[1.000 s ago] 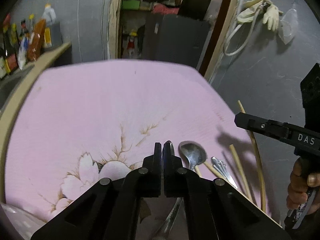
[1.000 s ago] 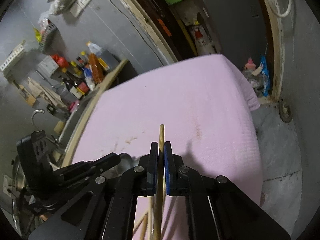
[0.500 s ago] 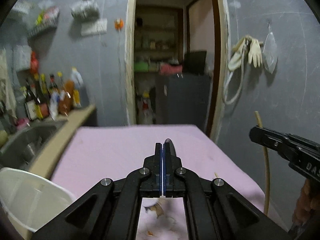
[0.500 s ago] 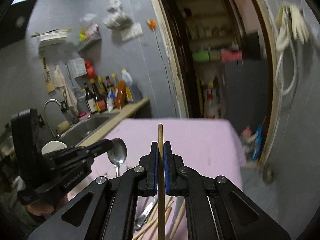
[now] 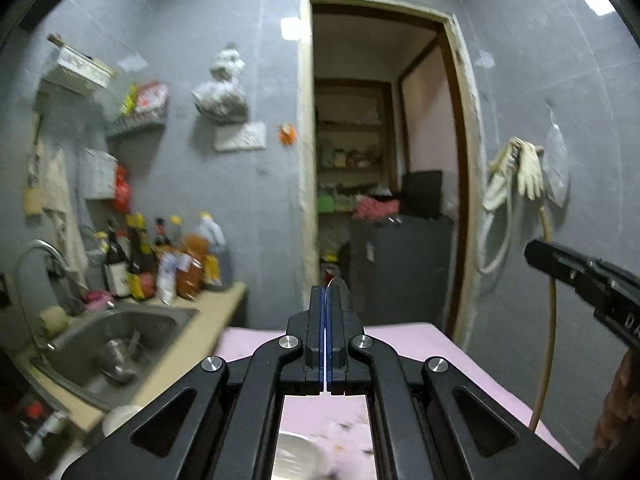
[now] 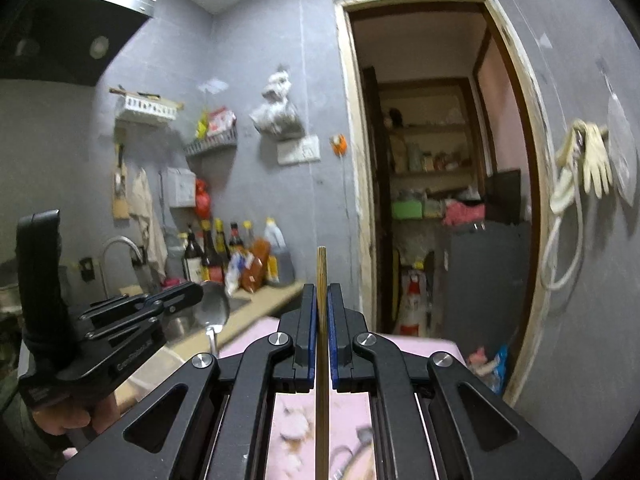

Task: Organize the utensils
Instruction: 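Lift the chopstick with the right tool and lower it into the white caddy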

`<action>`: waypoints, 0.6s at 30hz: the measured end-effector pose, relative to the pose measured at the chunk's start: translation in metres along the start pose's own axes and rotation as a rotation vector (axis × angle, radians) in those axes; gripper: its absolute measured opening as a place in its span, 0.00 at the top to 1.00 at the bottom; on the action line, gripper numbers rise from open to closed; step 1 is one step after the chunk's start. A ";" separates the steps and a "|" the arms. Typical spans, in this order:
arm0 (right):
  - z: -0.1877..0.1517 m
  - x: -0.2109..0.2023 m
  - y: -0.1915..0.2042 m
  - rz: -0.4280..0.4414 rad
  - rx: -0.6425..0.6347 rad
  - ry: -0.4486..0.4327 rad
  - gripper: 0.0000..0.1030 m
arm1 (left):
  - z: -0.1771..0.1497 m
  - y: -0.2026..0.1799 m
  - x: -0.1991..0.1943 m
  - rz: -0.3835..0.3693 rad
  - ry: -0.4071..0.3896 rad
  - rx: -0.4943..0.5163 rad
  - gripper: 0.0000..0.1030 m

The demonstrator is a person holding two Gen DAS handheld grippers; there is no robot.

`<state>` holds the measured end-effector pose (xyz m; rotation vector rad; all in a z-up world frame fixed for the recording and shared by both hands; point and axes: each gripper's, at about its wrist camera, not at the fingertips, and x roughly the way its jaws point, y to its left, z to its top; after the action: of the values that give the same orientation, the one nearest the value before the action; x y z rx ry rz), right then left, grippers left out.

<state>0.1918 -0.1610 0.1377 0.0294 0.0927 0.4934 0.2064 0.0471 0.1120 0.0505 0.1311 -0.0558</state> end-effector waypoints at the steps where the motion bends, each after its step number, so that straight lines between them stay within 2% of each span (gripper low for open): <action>1: 0.007 0.003 0.006 0.008 -0.008 -0.019 0.97 | 0.005 0.007 -0.003 0.016 -0.011 0.006 1.00; 7: 0.042 0.021 0.045 0.077 -0.022 -0.120 0.97 | 0.023 0.061 -0.025 0.132 -0.047 0.017 1.00; 11: 0.059 0.042 0.075 0.149 0.004 -0.173 0.97 | 0.021 0.097 -0.035 0.215 -0.045 0.001 1.00; 16: 0.064 0.064 0.106 0.206 0.010 -0.198 0.97 | 0.008 0.133 -0.038 0.327 -0.025 -0.012 1.00; 18: 0.060 0.073 0.114 0.217 0.014 -0.190 0.97 | 0.002 0.144 -0.034 0.351 -0.002 -0.019 1.00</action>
<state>0.2077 -0.0260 0.1977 0.1004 -0.0941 0.7038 0.1811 0.1920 0.1247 0.0537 0.1192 0.2954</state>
